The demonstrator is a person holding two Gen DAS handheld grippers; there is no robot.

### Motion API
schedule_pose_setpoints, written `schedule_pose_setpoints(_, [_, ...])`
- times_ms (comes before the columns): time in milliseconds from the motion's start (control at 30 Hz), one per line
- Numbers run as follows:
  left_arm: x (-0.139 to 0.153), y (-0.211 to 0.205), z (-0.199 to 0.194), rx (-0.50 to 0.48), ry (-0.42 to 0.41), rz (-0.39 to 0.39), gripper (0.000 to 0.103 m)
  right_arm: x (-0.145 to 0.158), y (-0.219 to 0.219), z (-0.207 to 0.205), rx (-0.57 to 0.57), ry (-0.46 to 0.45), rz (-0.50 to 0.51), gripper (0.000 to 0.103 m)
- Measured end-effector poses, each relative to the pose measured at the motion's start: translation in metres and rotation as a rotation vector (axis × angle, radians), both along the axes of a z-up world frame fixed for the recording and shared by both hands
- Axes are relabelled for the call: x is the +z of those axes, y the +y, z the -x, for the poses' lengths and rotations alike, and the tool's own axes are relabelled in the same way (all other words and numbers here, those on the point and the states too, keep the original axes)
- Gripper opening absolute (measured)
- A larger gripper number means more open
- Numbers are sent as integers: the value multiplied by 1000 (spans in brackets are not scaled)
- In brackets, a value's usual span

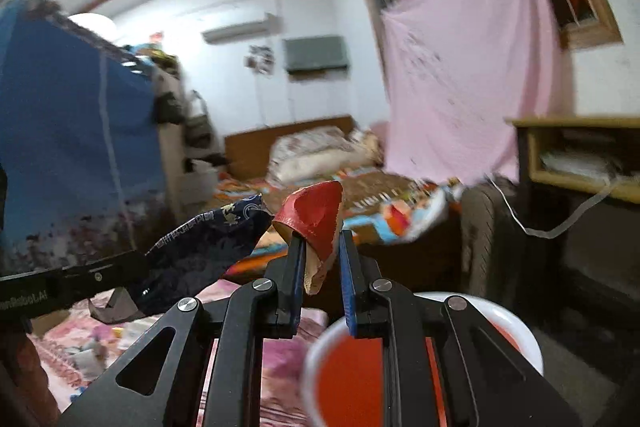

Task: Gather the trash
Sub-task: 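Carry the paper cup over the orange basin and open the right gripper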

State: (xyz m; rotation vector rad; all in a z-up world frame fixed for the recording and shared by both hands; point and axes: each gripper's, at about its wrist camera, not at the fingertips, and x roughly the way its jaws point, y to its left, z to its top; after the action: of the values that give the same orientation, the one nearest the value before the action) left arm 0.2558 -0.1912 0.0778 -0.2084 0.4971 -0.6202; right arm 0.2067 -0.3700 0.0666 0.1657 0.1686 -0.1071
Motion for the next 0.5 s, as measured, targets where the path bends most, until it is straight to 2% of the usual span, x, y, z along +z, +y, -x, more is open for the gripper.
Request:
schedule_pose_setpoints(233, [-18, -49, -21, -76, 149, -35, 0, -16, -35, -5, -73, 113, -71, 17])
schedule_pose_setpoints(367, [-24, -62, -23, -104, 198, -49, 0, -21, -45, -3, -87, 159, -91, 18])
schedule_pose_setpoints(500, [-29, -69, -27, -123, 232, -63, 0, -26, -48, -5, -90, 195, -113, 25])
